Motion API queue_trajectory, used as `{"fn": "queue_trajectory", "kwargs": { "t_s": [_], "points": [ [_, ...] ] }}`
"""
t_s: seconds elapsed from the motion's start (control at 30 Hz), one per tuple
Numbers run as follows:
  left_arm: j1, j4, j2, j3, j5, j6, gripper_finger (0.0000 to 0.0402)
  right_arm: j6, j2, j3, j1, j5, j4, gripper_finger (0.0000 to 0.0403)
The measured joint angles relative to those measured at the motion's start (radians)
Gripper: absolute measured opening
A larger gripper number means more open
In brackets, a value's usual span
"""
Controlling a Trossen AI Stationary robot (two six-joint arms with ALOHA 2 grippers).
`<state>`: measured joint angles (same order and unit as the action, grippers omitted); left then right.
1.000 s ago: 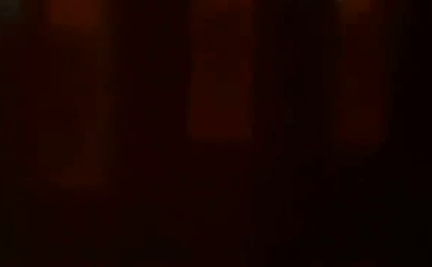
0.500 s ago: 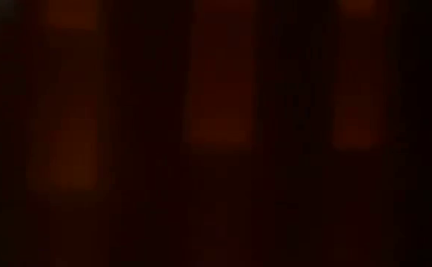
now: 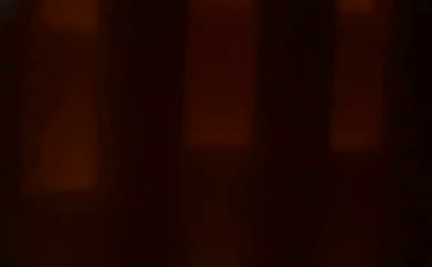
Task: Stack baskets by color
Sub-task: Stack the top blue bin on the bottom blue bin
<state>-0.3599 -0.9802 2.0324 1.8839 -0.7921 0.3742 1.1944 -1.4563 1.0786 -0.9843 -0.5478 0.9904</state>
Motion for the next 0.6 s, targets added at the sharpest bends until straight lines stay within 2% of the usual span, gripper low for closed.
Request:
{"fn": "queue_trajectory", "kwargs": {
  "t_s": [0.17,0.27,0.33,0.43,0.6],
  "points": [
    [0.005,-0.246,-0.118,-0.01,0.26,-0.199,0.006,-0.006,0.0,0.0,0.002,-0.008,0.0,0.0135],
    [-0.007,-0.284,-0.212,-0.048,0.429,-0.227,0.0055,0.001,0.0,0.0,0.004,-0.035,-0.008,0.0135],
    [-0.022,-0.275,-0.3,-0.114,0.582,-0.229,0.0051,-0.001,0.0,0.0,0.008,-0.066,-0.012,0.0135],
    [-0.036,-0.199,-0.455,-0.271,0.745,-0.204,0.0047,-0.025,0.0,0.0,0.018,-0.118,-0.02,0.0135],
    [-0.031,0.168,-0.748,-0.651,0.853,-0.164,0.0041,-0.078,0.0,0.0,0.052,-0.144,-0.02,0.0135]
  ]
}}
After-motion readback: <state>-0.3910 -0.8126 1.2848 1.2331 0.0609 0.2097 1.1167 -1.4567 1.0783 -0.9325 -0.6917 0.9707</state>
